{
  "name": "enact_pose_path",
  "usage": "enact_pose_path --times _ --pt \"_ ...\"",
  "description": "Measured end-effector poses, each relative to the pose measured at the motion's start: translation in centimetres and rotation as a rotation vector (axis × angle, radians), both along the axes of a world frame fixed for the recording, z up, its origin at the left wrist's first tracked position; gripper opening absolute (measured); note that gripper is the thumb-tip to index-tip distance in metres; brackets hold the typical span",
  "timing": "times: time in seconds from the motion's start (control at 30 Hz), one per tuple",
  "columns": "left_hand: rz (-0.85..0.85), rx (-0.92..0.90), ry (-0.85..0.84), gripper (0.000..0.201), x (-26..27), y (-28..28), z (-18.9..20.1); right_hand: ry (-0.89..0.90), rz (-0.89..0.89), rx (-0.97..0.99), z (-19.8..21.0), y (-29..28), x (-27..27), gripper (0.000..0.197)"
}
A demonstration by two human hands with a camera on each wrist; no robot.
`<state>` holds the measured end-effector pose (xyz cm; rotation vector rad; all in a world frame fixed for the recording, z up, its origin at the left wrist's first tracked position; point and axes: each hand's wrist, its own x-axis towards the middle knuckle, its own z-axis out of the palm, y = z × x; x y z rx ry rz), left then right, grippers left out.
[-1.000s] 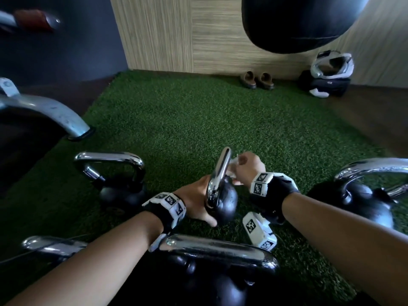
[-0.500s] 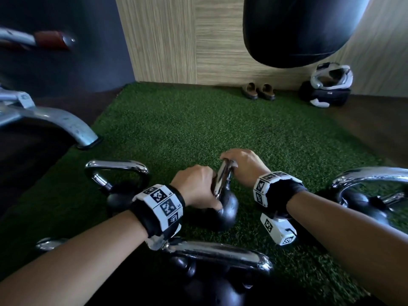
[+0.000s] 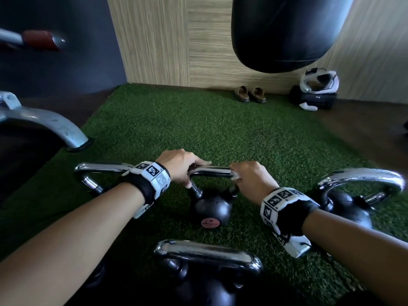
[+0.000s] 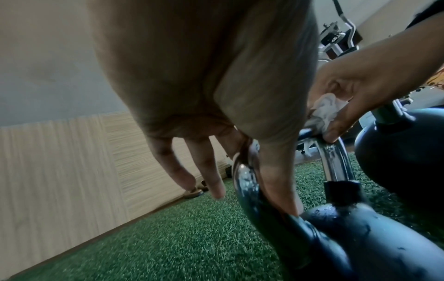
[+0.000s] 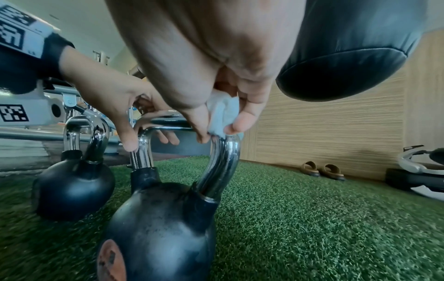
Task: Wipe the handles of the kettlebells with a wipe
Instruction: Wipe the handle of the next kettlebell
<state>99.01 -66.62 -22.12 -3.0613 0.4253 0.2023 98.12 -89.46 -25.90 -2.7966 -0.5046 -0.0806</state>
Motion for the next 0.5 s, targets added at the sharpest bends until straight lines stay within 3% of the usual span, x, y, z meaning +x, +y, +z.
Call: enact_pose_path --times 0.3,0.5 --pt "-0.035 -0.096 0.029 0.105 -2.2 1.4 -1.4 0.109 0.009 -0.051 3.4 -1.3 -1.4 0.056" --pt "0.101 -0.519 -0.026 0.066 -6.2 4.3 -0.9 0.124 0.009 -0.058 7.6 -0.4 -8.1 0.036"
